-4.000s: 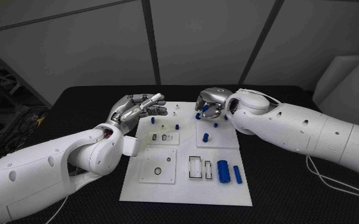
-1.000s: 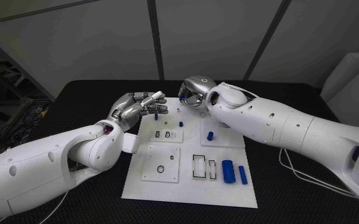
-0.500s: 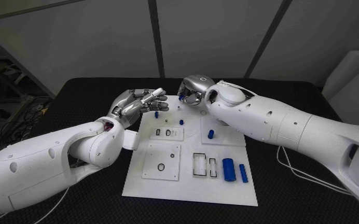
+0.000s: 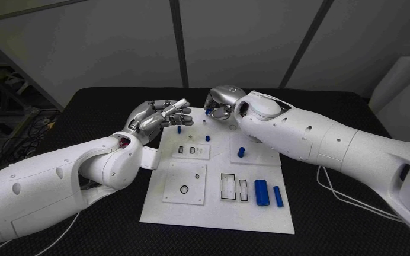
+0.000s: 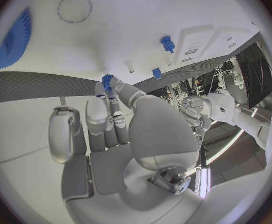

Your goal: Assemble the parts on the task board

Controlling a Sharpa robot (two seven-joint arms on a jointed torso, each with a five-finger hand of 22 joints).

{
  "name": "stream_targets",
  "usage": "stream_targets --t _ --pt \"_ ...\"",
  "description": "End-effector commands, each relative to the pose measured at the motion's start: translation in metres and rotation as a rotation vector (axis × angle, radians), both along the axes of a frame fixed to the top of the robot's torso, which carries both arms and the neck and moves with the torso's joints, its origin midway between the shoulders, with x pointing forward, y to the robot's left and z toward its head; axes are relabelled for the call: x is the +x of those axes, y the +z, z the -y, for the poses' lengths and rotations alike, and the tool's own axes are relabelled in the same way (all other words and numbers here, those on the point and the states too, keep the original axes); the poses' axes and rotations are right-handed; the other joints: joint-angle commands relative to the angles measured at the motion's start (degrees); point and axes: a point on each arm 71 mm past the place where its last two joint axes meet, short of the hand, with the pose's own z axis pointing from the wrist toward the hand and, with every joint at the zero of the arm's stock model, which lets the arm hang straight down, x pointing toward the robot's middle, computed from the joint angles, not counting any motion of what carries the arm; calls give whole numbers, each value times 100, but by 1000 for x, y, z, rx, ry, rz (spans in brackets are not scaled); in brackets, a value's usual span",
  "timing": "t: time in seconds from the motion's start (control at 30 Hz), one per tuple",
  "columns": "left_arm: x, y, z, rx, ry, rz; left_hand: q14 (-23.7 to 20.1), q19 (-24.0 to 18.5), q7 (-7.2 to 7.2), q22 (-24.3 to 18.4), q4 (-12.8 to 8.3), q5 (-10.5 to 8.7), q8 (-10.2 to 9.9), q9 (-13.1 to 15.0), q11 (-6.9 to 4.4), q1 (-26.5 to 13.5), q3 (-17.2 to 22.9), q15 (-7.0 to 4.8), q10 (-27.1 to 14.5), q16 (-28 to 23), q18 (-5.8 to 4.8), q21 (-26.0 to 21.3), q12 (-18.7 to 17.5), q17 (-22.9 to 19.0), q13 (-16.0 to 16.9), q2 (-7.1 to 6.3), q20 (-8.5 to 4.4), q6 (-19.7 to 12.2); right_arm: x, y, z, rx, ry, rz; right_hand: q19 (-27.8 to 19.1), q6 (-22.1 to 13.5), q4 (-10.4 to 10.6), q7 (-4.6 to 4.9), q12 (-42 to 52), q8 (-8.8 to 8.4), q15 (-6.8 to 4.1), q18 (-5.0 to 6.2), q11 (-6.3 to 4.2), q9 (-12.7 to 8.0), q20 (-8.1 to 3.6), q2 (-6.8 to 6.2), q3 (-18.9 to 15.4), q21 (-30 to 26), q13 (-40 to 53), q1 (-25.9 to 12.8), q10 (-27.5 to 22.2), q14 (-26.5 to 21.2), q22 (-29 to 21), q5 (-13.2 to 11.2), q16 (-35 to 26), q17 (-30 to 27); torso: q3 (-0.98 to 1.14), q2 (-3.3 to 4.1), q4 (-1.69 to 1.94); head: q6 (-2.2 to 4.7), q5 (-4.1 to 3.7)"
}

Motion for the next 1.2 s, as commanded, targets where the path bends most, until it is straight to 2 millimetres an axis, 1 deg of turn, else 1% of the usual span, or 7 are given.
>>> stream_targets --t 0.03,0.4,0.57,0.7,1.07,1.13,1.2 --pt "0 2 1 -7 -13 7 41 36 17 -8 -13 -34 -35 -2 26 -22 -31 9 28 -5 -26 26 -32 6 -6 20 4 4 0 1 0 -13 -3 0 -38 -31 32 41 -29 -27 2 -50 9 6 13 -49 21 -19 -14 -5 -60 10 247 40 9 -36 -4 3 -1 0 -2" --pt "1 1 1 -3 -10 3 42 37 18 -10 -16 -42 -42 -2 27 -27 -38 10 29 -8 -26 27 -40 7 -5 29 4 7 1 4 1 16 -4 29 -318 -324 28 140 -31 -68 87 41 101 -53 66 -213 46 -229 -81 -52 -391 -106 -196 45 -223 -395 -4 11 -3 0 5" --pt "1 1 1 -3 -11 1 41 36 20 -11 -16 -46 -46 -3 28 -32 -43 11 28 -11 -27 27 -44 8 -5 29 4 6 1 4 1 34 0 32 -1130 -1110 68 265 -11 -55 248 298 330 -206 246 -516 -267 -955 -114 -37 -1661 -438 -1530 -65 -1103 -1558 -8 12 -1 -5 11" --pt "1 1 0 -1 -9 -1 41 36 20 -11 -16 -46 -46 -3 28 -32 -43 11 28 -11 -27 27 -44 8 -5 29 4 6 0 5 3 46 1 37 -1105 -1276 224 251 -28 -49 301 309 398 -197 306 -543 -543 -1042 -118 156 -2202 -379 -1590 -69 -1173 -1637 -3 16 -4 -6 14" --pt "2 0 -6 2 0 -4 39 35 21 -13 -18 -52 -51 -3 30 -37 -50 12 27 -14 -28 26 -50 8 -5 31 4 5 -13 15 51 134 -52 11 -1275 -851 398 300 125 42 223 380 283 -161 235 -429 -700 -1358 -56 334 -1259 -456 -1997 -31 -1557 -2128 -4 -14 -72 19 5" --pt "3 0 -7 2 2 -5 39 35 21 -13 -18 -52 -51 -3 30 -37 -50 12 27 -14 -28 26 -50 8 -5 31 4 5 -17 17 68 153 -80 -9 -1103 -716 463 243 225 63 169 332 210 -154 197 -416 -692 -1228 -6 273 -879 -365 -1746 -6 -1400 -1916 14 -21 -103 22 16" --pt "3 -1 -8 2 4 -6 39 35 21 -13 -18 -52 -51 -3 30 -37 -50 12 27 -14 -28 26 -50 8 -5 31 4 5 -22 17 85 145 -117 -48 -620 -565 616 63 660 102 -15 182 -47 -122 65 -401 -689 -775 225 109 126 -108 -945 -3 -765 -1066 30 -24 -118 31 4"
